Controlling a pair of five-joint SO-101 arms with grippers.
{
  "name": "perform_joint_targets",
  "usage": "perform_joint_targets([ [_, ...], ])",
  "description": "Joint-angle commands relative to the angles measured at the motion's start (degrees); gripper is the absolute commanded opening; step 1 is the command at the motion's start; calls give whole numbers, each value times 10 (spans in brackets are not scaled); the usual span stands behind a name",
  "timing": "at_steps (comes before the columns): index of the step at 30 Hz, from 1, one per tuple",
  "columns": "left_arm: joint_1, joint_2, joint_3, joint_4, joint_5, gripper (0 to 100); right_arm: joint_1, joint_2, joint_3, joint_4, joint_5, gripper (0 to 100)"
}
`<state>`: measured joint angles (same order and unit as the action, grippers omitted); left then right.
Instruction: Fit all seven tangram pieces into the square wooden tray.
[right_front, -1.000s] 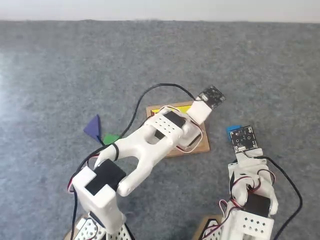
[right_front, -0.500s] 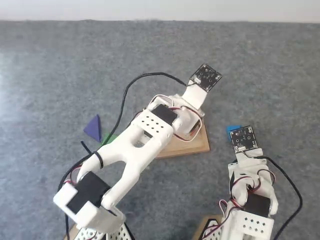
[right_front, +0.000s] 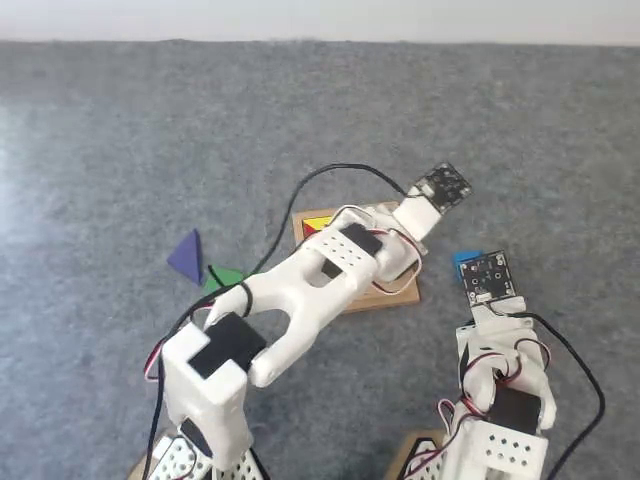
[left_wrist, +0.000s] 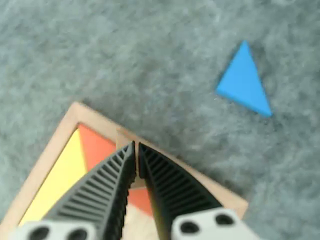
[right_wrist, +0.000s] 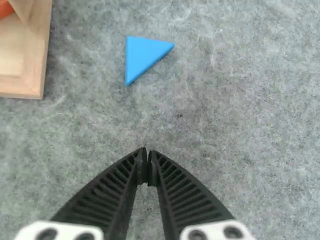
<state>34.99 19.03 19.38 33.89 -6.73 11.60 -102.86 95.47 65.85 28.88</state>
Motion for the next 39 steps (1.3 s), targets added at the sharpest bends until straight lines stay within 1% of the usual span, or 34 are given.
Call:
perform_joint_targets([
  [1, 5, 10, -45, 18, -4, 13, -6, -5, 11, 0, 8, 9],
  [5, 4, 12, -44, 19, -4, 13, -6, -5, 11, 1, 8, 9],
  [14, -12, 11, -44, 56, -6, 13, -6, -5, 11, 2, 8, 9],
  [21, -24, 11, -49, 57, -7, 13, -6, -5, 11, 2, 8, 9],
  [26, -37, -59, -56, 60, -7, 13, -6, -5, 11, 2, 8, 9],
  [29, -52, -95, -56, 84, -9, 13, -6, -5, 11, 2, 8, 9],
  [32, -62, -102, -55, 105, -26, 13, -6, -5, 11, 1, 8, 9],
  [34, -65, -101, -53, 109, -25, 13, -6, -5, 11, 1, 8, 9],
  [39, -43, -103, -41, 104, -25, 13, -6, -5, 11, 1, 8, 9],
])
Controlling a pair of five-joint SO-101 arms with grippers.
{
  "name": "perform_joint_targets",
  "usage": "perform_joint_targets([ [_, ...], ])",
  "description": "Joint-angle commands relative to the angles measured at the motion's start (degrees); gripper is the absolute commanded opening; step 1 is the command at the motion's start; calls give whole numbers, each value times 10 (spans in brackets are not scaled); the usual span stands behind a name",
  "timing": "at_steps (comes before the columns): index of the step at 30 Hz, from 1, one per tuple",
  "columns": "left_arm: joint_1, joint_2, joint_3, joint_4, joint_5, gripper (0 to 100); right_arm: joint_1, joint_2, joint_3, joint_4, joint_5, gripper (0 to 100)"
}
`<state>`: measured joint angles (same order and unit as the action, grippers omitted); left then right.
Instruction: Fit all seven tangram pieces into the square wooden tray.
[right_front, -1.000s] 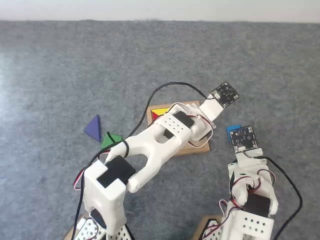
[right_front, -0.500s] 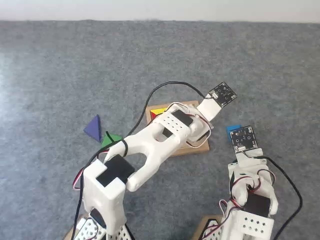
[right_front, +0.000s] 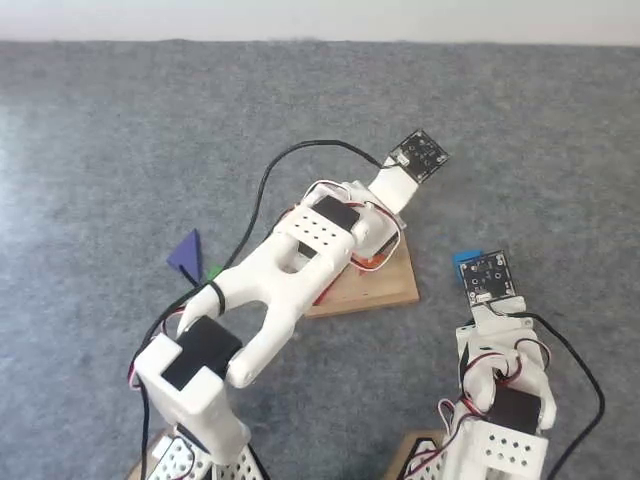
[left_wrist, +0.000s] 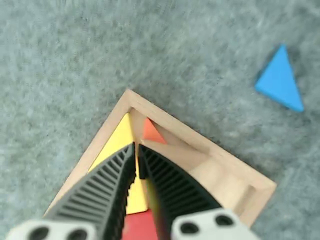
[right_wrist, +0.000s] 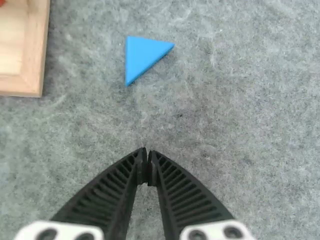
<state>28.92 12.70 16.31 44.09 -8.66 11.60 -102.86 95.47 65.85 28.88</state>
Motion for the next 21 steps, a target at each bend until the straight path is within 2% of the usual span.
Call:
perform_joint_targets([
  [1, 24, -38, -9, 1, -4, 13, -6, -5, 11, 1, 8, 9],
  [9, 38, -37, 30, -58, -4, 13, -6, -5, 11, 1, 8, 9],
  [21, 36, -33, 34, -59, -4, 13, -6, -5, 11, 1, 8, 9],
])
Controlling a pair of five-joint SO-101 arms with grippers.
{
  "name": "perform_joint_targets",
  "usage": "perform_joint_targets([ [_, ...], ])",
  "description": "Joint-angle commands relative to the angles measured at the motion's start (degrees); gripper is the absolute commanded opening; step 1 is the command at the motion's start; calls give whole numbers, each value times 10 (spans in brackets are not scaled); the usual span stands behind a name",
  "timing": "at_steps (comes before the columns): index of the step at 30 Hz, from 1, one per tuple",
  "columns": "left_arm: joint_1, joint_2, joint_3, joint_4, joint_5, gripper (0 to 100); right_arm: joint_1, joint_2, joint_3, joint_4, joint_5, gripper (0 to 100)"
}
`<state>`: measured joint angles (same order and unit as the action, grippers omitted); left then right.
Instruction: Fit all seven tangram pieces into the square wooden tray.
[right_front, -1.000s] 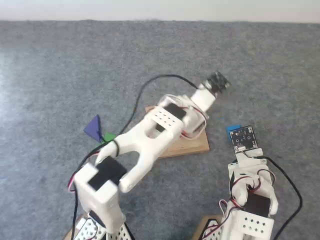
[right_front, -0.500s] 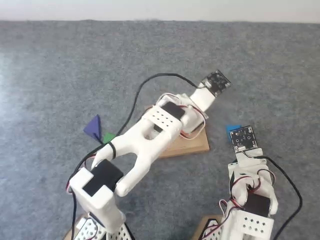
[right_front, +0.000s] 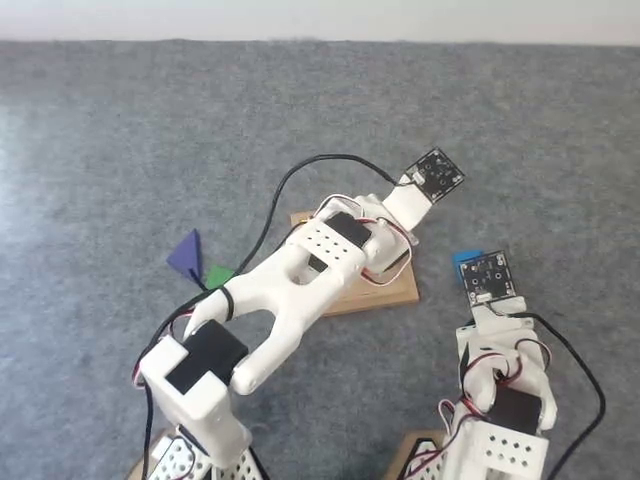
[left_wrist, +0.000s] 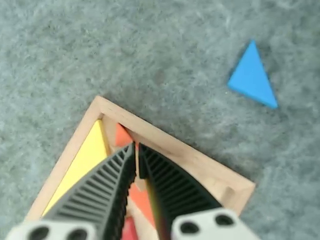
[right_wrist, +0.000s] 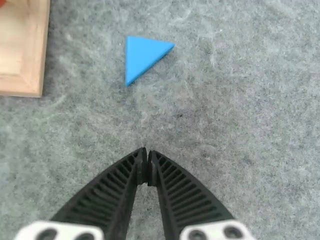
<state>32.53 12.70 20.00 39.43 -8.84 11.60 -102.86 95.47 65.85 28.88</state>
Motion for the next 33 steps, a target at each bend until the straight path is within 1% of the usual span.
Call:
perform_joint_targets([
  [1, 0, -27, -6, -12, 2, 13, -6, -5, 11, 1, 8, 9],
  [4, -6, 4, -28, -12, 47, 13, -6, -5, 11, 1, 8, 9],
  [9, -8, 34, -52, -12, 36, 13, -6, -5, 11, 2, 8, 9],
  [14, -19, 36, -51, -11, 34, 13, -6, -5, 11, 2, 8, 9],
  [22, -30, 32, -50, 12, 33, 13, -6, -5, 11, 2, 8, 9],
  [28, -4, 36, -48, 9, 34, 13, -6, -5, 11, 2, 8, 9],
  [33, -3, 36, -49, 10, 34, 13, -6, -5, 11, 2, 8, 9],
])
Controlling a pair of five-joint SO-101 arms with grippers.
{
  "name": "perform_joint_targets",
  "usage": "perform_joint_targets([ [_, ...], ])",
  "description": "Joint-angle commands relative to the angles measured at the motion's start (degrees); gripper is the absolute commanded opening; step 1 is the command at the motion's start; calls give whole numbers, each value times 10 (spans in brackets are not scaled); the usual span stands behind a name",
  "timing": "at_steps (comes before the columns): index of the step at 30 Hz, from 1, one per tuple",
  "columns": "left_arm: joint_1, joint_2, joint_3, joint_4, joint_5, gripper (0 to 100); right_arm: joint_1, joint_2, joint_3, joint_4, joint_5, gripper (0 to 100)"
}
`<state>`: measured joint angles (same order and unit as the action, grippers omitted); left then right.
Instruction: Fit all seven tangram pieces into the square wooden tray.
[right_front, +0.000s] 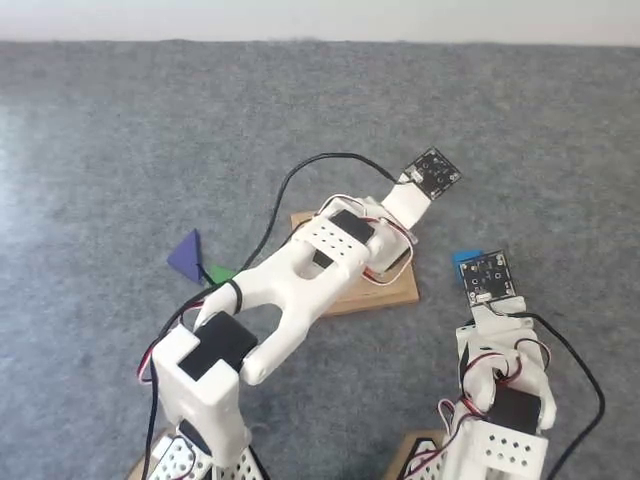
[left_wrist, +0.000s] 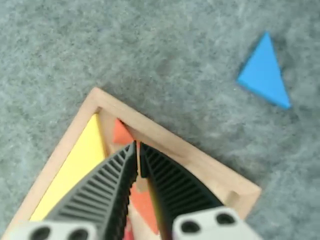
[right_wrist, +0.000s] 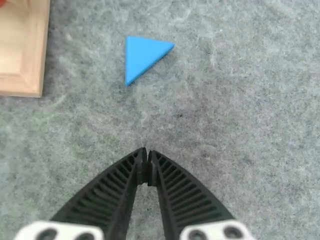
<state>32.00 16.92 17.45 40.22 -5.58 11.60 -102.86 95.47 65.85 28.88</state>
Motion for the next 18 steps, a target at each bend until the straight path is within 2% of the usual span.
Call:
perform_joint_targets([
  [1, 3, -6, -23, 3, 2, 13, -6, -5, 11, 2, 8, 9],
  [10, 2, -10, 22, 4, 2, 13, -6, -5, 11, 2, 8, 9],
  [18, -69, -11, 27, 29, -18, 13, -6, -5, 11, 2, 8, 9],
])
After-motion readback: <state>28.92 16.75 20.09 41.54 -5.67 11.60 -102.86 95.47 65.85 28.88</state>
